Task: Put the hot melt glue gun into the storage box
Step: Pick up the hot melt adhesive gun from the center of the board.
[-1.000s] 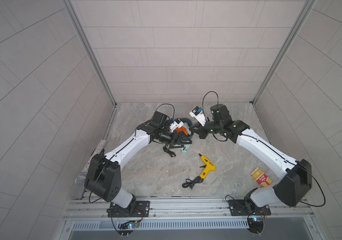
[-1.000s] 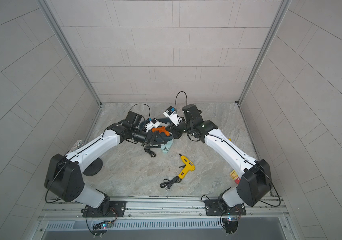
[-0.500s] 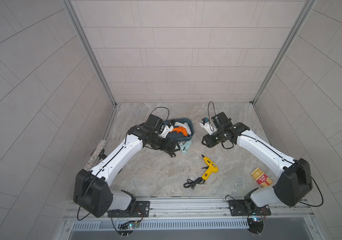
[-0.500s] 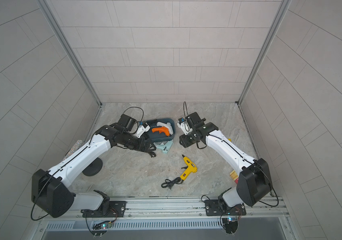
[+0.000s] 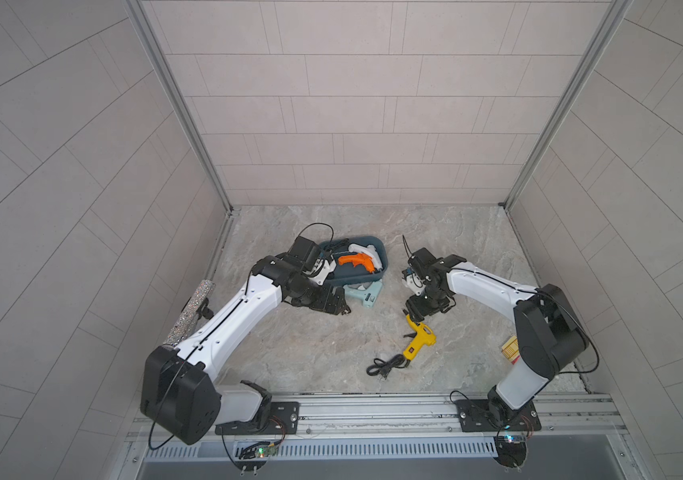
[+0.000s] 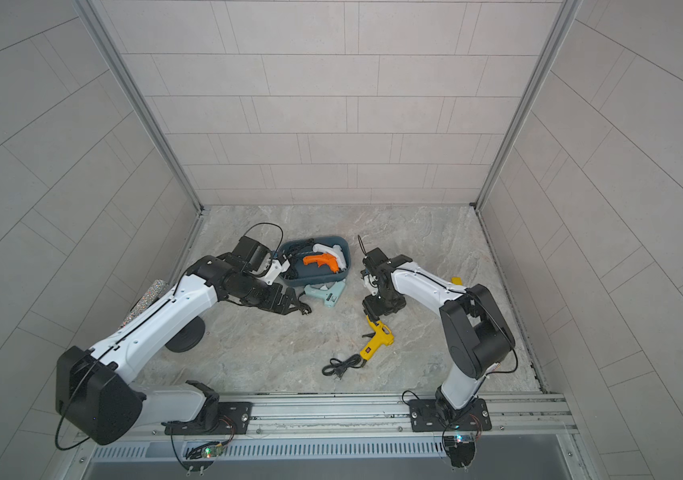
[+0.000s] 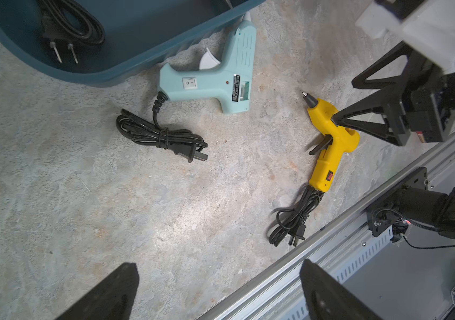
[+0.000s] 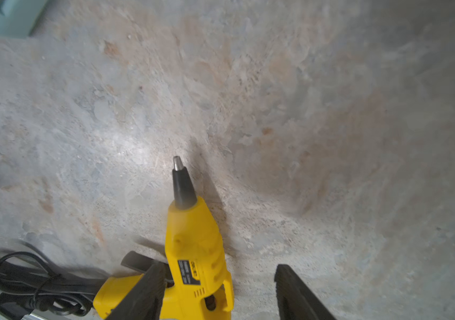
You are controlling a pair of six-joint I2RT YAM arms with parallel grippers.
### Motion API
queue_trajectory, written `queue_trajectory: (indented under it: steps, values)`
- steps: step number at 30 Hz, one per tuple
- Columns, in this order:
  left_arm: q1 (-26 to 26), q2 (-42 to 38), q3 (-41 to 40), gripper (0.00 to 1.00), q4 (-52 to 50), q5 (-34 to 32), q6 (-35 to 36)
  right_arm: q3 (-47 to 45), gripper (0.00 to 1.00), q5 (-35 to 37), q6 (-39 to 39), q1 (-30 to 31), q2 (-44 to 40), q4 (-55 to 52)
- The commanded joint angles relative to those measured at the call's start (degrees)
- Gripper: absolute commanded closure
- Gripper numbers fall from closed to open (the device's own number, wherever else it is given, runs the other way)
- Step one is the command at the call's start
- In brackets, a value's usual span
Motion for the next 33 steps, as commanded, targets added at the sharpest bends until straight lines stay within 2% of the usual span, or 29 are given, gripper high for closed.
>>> queue_trajectory:
  steps: [1, 7, 15, 17, 20, 23, 28, 33]
  values:
    - [0.16, -1.73, -1.00, 0.00, -1.94, -1.42, 0.70, 1.77, 0.31, -0.20, -0.75, 1.45, 1.79, -1.19]
    - [0.18, -2.08, -1.03, 0.00, -2.73, -2.18, 0.72, 2.07, 0.34, 3.13, -0.01, 2.12, 5.36, -2.19]
    - [0.18, -1.30, -0.22, 0.08, -3.38, -2.19, 1.16, 1.40, 0.58, 6.25, 0.94, 2.11, 5.37, -3.07]
    - [0.10, -1.04, -0.01, 0.08, -3.30, -2.33, 1.16, 1.64, 0.69, 6.02, 1.13, 2.13, 5.38, -3.19]
    - [0.25, -0.94, 0.76, 0.09, -3.25, -2.37, 1.00, 3.27, 0.91, 6.01, 1.70, 1.90, 4.47, -4.10]
    - [0.57, -1.31, 1.80, 0.08, -2.59, -1.42, 0.21, 6.11, 1.00, 6.54, 2.16, 1.51, -0.47, -4.31]
    - [2.08, -2.33, 2.17, 0.06, 3.13, 5.79, -4.90, 10.86, 1.00, 8.28, 2.40, 1.32, -13.10, 0.46]
    - [4.38, -3.29, -0.19, 0.04, 16.40, 15.18, -15.33, 14.20, 1.00, 7.86, 1.33, 1.39, -18.71, 6.14]
